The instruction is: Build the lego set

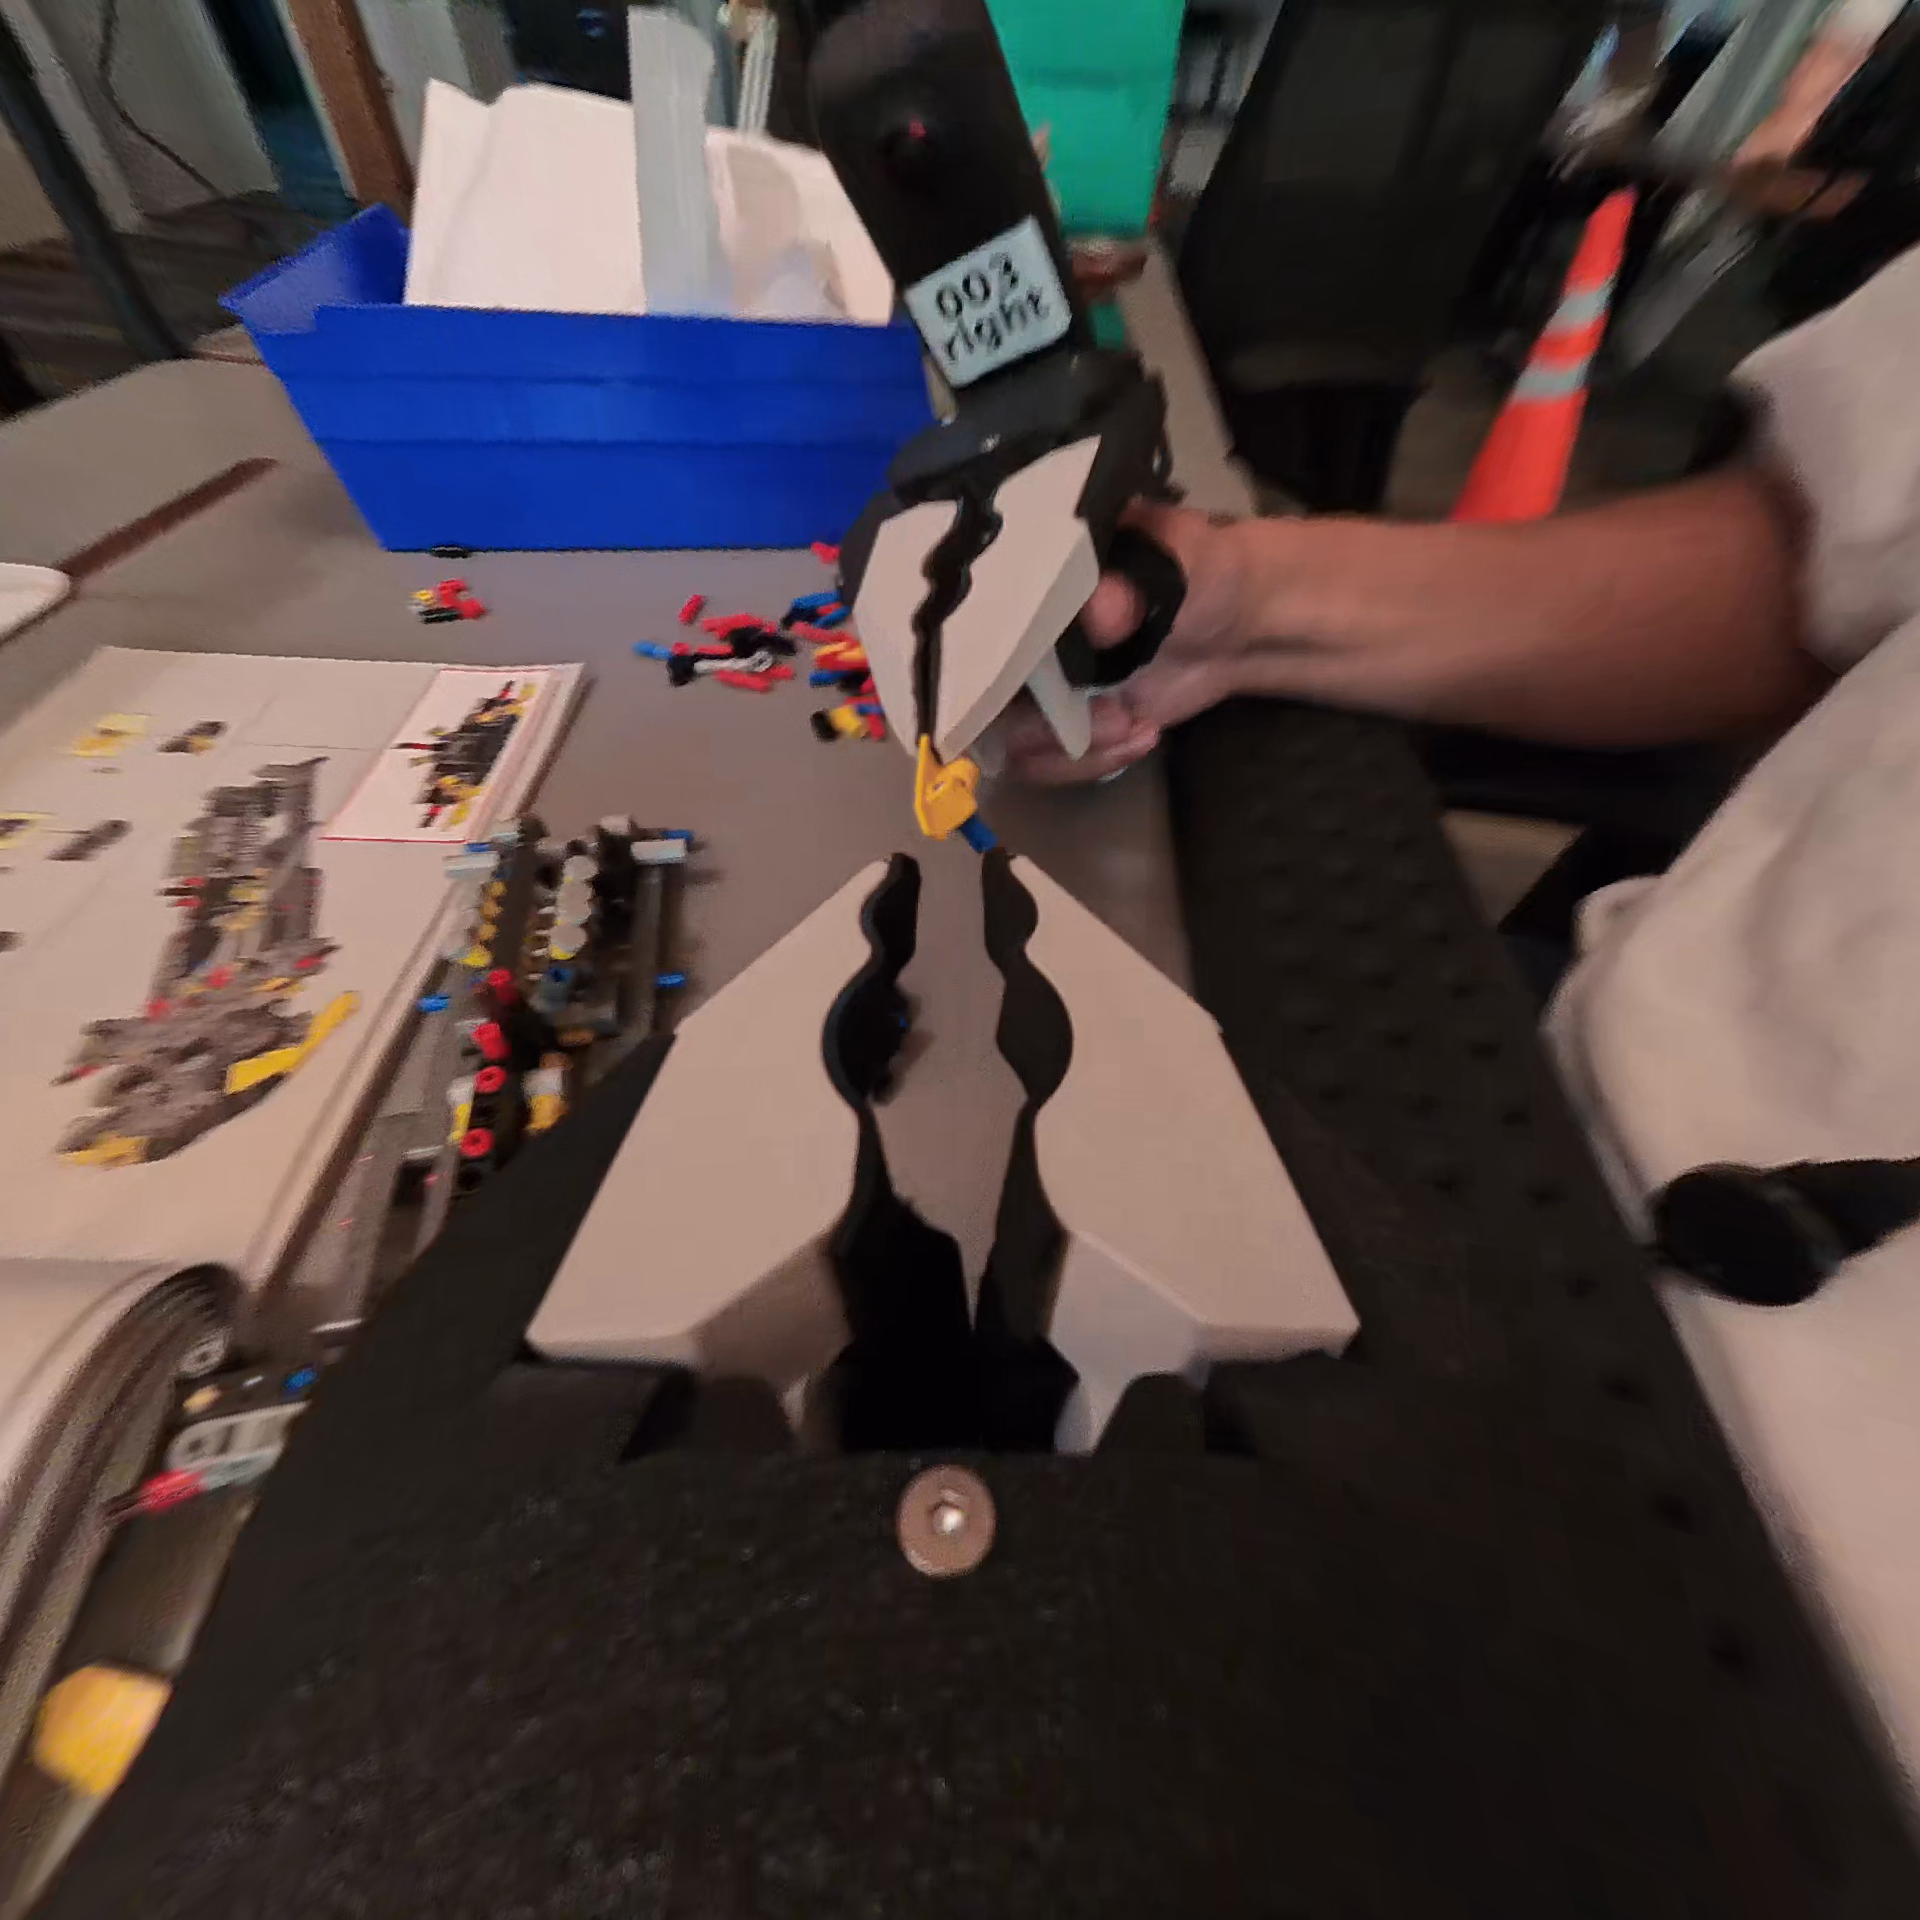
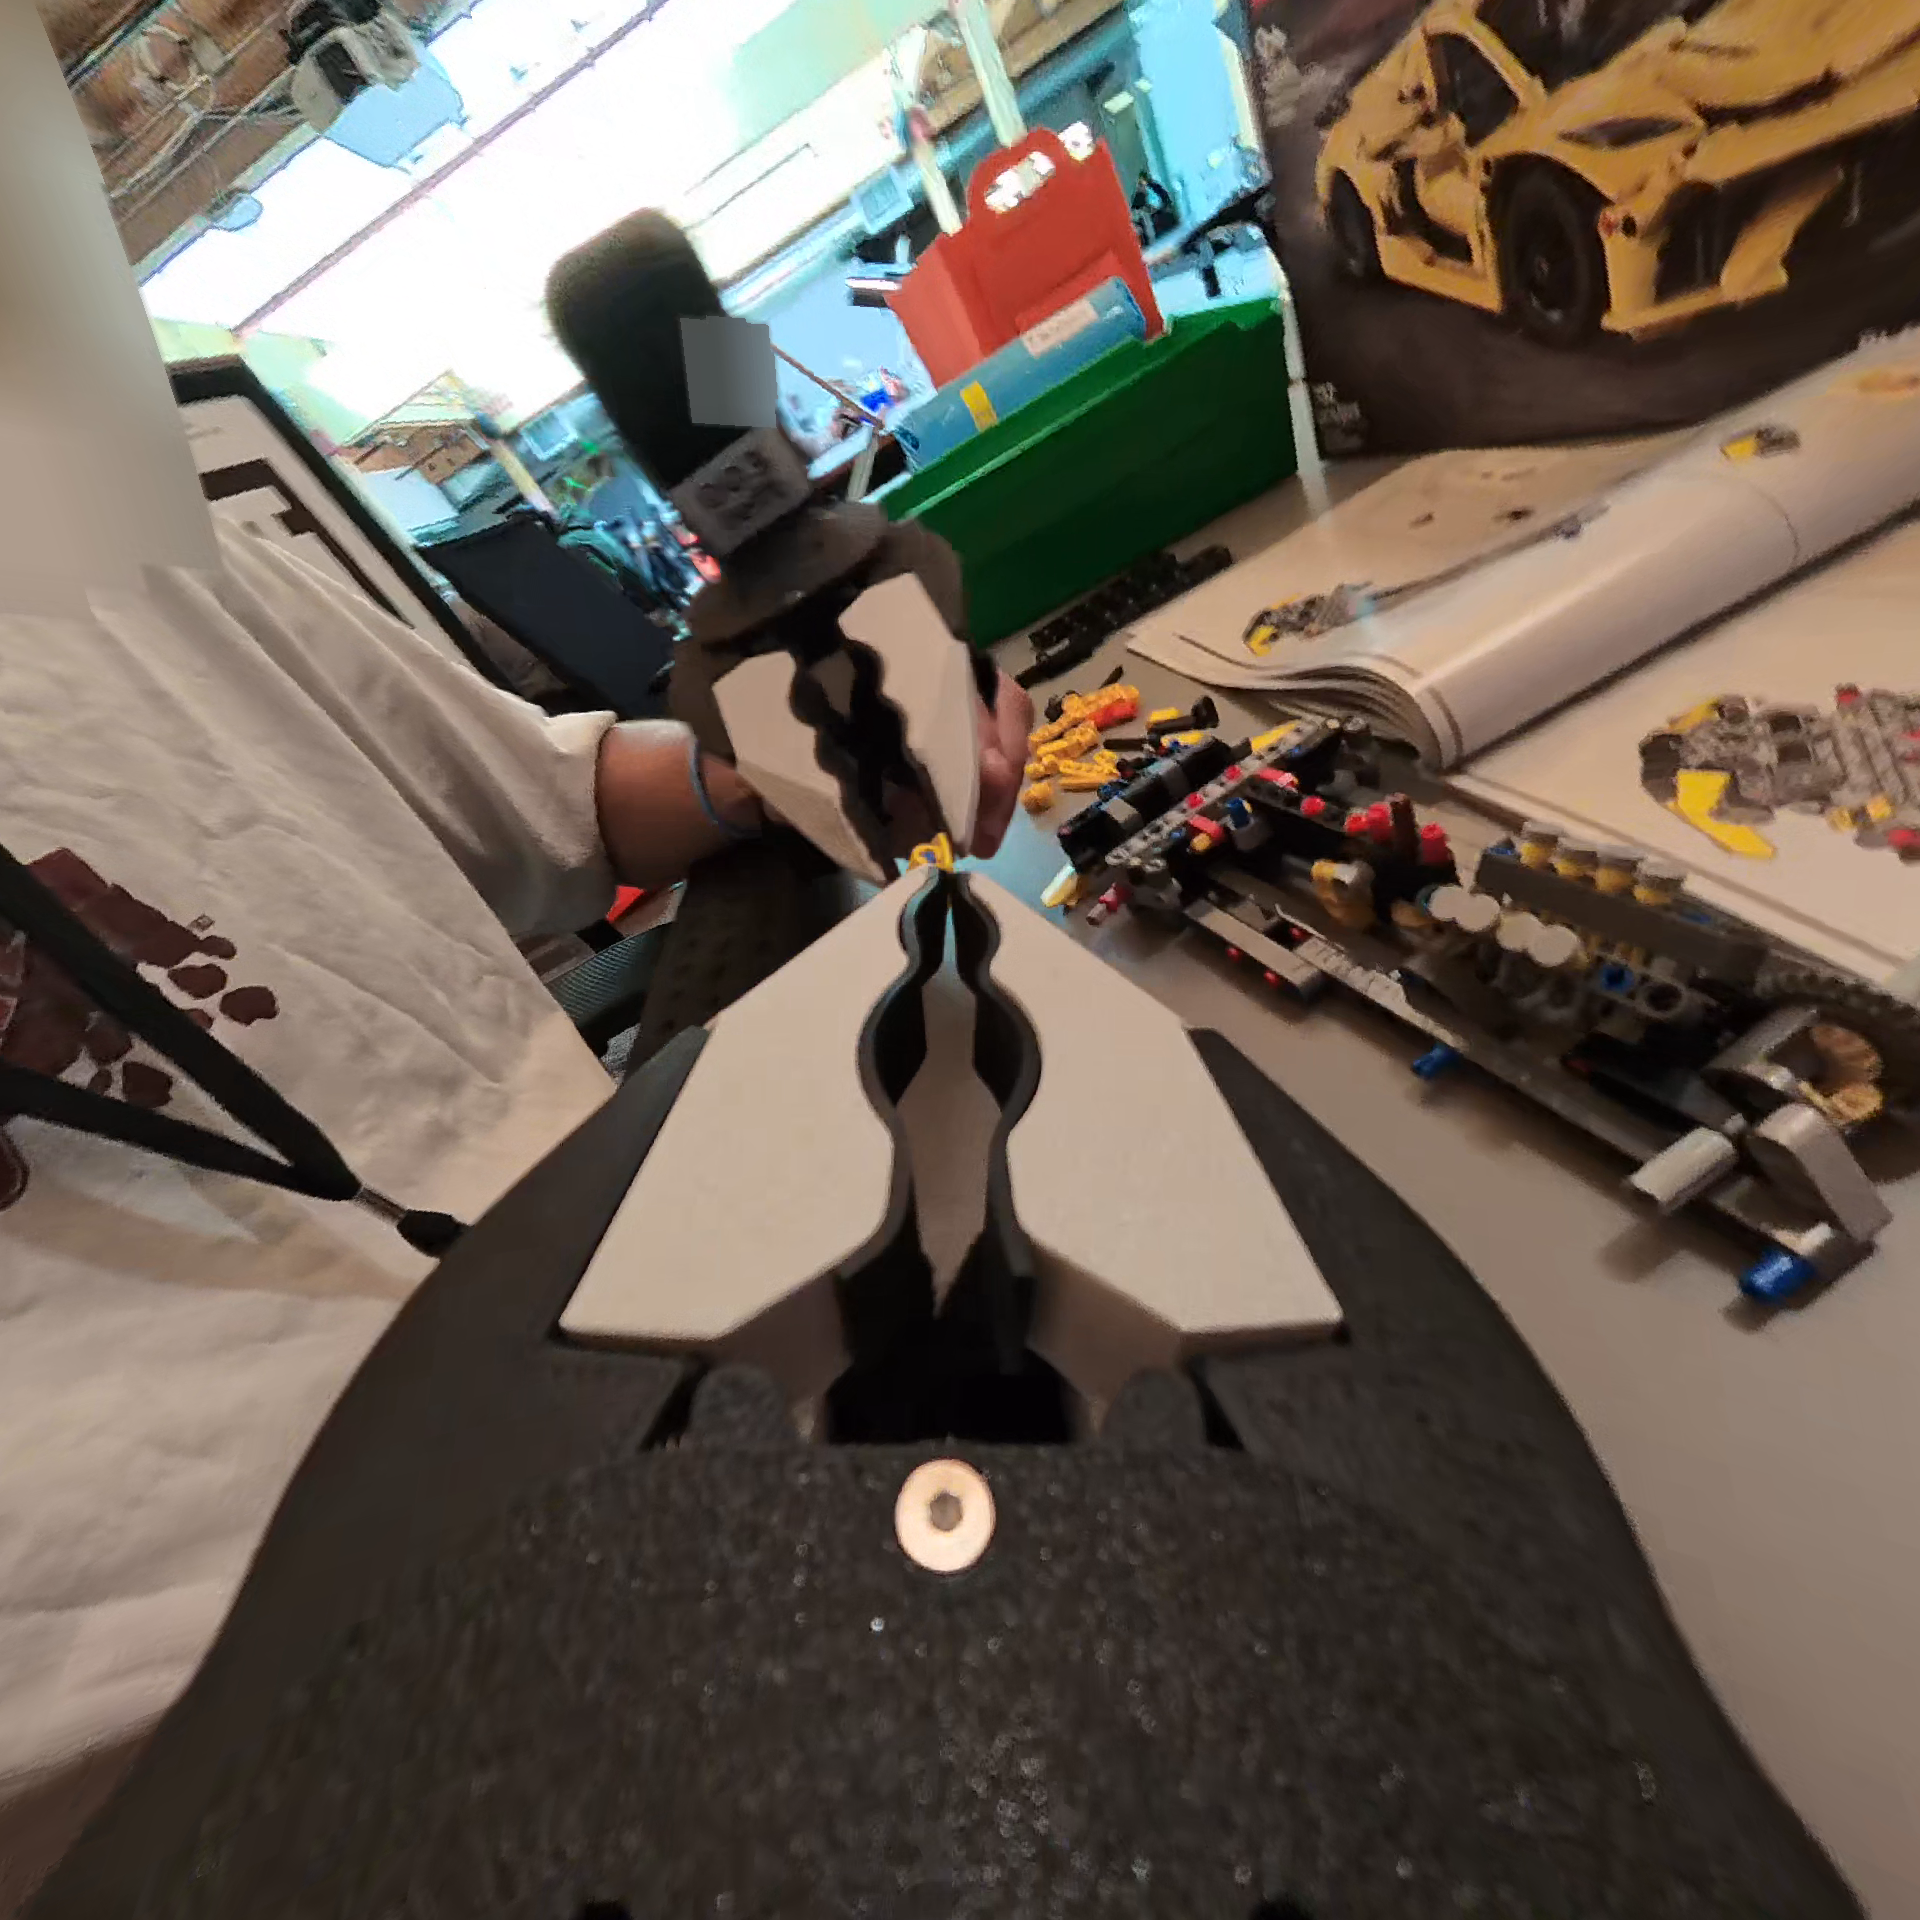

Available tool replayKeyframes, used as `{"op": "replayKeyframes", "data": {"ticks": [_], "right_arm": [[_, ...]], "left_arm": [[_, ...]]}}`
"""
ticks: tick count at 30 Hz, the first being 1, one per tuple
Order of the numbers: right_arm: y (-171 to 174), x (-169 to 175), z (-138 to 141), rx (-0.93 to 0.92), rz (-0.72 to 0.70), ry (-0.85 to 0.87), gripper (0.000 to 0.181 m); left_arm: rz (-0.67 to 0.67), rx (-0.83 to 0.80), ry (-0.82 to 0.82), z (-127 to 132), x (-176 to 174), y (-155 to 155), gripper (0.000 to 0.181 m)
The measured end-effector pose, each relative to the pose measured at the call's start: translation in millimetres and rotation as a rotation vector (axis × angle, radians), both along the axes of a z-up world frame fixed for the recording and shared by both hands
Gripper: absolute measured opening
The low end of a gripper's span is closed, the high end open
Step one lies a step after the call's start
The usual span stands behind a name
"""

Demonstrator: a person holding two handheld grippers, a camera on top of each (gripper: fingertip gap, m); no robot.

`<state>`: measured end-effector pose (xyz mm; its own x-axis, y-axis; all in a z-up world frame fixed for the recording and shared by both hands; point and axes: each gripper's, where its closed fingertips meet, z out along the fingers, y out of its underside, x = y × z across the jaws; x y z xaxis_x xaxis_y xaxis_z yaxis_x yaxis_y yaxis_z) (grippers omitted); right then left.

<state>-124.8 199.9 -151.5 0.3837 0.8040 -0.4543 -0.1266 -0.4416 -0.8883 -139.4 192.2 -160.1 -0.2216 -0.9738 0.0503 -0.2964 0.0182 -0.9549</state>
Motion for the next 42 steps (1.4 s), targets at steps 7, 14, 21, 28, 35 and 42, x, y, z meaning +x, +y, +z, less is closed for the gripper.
{"op": "replayKeyframes", "data": {"ticks": [7,14,21,28,35,42], "right_arm": [[-8.8,-11.7,7.9,0.105,0.04,-0.011,0.0],[0.1,-6.9,0.1,0.128,-0.031,-0.085,0.0],[-1.1,23.1,-64.8,-0.1,-0.043,-0.454,0.0],[-14.7,38.1,-97.1,-0.168,0.007,-0.647,0.007],[8.7,15.5,-76.3,-0.025,-0.047,-0.654,0.029],[11.7,-1.1,-99.6,0.051,-0.015,-0.844,0.017]], "left_arm": [[-0.079,-0.209,-0.07,21.8,-6.3,-5.8,0.003],[-0.03,-0.094,-0.035,11.1,-4.2,0.2,0.005],[0.029,0.106,0.194,-38.4,-4.3,10.7,0.009],[0.032,0.209,0.261,-55.8,-4.1,9.7,0.008],[0.081,0.171,0.259,-53.6,-3.9,20.3,0.007],[0.123,0.018,0.253,-48.9,-2.3,23.4,0.011]]}}
